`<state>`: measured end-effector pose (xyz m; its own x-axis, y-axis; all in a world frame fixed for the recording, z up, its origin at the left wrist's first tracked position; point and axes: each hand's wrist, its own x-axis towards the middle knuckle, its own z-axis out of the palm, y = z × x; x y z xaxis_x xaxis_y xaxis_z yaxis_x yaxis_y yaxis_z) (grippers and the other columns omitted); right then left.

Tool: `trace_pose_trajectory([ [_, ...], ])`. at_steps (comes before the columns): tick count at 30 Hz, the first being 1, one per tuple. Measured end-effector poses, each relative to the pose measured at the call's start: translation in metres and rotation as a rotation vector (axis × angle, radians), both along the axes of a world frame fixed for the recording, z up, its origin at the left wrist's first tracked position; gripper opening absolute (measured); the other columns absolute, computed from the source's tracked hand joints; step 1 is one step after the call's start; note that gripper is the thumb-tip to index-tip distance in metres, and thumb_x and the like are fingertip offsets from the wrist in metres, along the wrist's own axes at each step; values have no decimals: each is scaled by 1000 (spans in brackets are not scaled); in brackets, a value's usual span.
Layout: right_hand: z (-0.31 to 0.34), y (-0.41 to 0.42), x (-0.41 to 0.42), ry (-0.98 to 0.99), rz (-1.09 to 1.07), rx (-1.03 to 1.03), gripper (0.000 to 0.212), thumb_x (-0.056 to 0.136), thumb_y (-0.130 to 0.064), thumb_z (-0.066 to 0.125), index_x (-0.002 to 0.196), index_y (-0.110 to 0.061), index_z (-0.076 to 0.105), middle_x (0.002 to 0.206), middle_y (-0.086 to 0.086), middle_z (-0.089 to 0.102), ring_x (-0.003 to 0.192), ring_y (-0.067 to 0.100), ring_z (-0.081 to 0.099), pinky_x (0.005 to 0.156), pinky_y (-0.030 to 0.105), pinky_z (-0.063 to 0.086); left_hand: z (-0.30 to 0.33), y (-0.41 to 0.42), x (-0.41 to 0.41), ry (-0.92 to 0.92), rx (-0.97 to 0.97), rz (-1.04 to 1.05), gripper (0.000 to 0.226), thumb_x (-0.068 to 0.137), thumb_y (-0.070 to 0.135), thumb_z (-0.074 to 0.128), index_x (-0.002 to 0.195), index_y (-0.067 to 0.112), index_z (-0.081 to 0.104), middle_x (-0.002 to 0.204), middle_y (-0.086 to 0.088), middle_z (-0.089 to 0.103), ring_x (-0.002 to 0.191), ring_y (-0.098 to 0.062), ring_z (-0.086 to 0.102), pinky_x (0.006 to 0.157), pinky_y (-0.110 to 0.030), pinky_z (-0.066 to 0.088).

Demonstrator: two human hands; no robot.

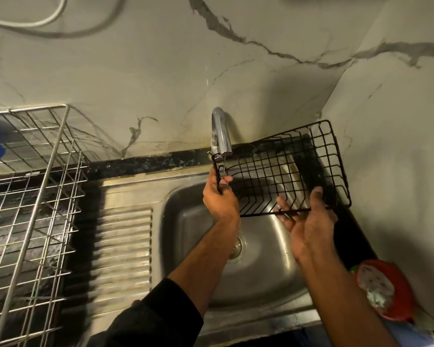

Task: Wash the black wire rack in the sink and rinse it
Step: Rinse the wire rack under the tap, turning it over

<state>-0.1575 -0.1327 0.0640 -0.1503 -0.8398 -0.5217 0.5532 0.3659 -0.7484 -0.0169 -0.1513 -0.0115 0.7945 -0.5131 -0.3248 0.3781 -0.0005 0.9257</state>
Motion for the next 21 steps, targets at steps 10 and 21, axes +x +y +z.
trace_pose_trajectory([
  [10,1,-11,-17,387,295,-4,18,104,-40,46,100,-30,60,125,8,66,99,17,61,73,33,49,-4,3,11,74,-66,-79,24,98,5,62,121,12,67,108,-4,76,108,-20,71,94,-32,58],
  [21,6,-8,-21,192,223,55,25,105,-43,42,96,-22,52,100,9,62,78,31,71,73,44,57,11,4,28,388,-104,-357,31,107,7,42,127,11,65,119,-2,72,114,-16,66,98,-29,52],
])
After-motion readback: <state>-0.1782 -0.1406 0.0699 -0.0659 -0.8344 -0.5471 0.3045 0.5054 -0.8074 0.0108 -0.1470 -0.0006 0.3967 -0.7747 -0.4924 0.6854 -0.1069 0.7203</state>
